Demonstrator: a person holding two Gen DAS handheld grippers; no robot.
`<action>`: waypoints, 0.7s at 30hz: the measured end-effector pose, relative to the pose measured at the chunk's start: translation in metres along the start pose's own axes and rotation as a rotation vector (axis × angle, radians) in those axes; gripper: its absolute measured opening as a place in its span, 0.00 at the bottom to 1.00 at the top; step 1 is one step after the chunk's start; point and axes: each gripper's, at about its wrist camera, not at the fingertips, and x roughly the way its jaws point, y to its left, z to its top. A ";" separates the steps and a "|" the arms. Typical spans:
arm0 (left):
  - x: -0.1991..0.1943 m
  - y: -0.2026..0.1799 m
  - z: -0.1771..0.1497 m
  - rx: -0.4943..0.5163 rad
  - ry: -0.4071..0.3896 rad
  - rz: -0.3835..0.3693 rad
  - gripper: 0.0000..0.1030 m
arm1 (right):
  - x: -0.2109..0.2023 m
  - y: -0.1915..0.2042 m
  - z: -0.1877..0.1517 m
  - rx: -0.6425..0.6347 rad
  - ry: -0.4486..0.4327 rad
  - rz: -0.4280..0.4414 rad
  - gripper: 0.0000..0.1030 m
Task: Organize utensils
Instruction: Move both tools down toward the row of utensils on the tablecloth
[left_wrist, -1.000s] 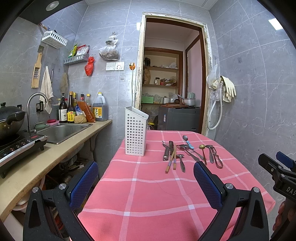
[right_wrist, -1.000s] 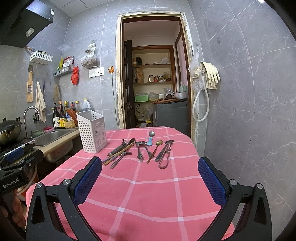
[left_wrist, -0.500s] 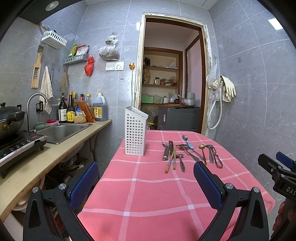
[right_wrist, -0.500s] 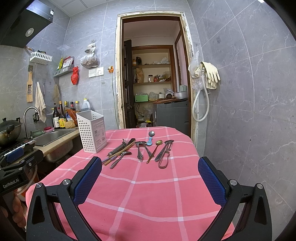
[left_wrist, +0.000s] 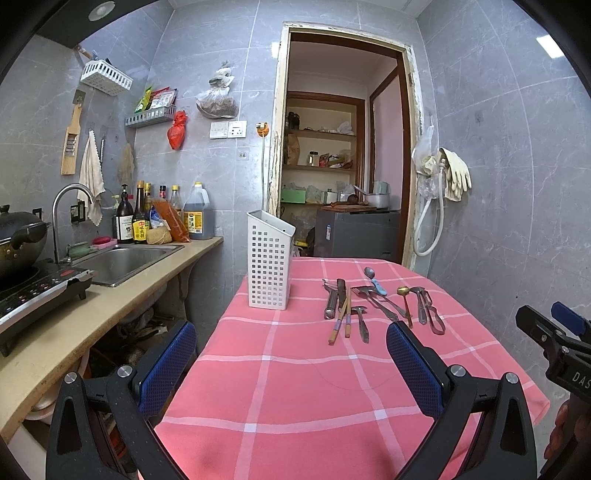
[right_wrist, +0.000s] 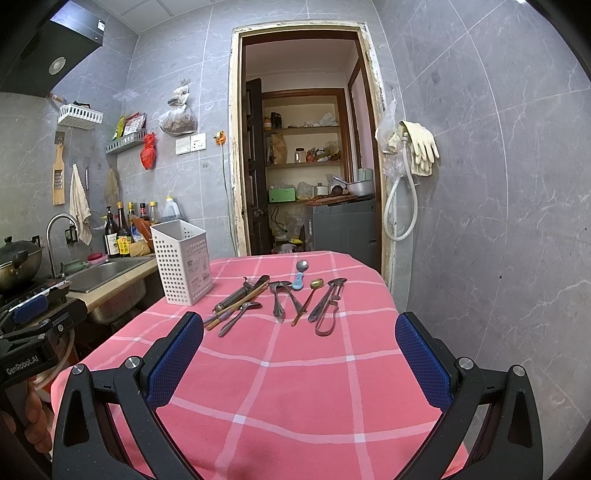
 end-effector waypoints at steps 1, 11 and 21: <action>0.007 -0.001 0.000 0.003 0.004 0.000 1.00 | 0.001 -0.001 0.001 0.000 -0.003 -0.001 0.99; 0.022 -0.009 0.017 0.021 0.009 -0.030 1.00 | 0.012 -0.015 0.030 -0.021 -0.051 -0.006 0.99; 0.051 -0.016 0.045 0.016 0.016 -0.053 1.00 | 0.045 -0.020 0.051 -0.027 -0.046 0.018 0.99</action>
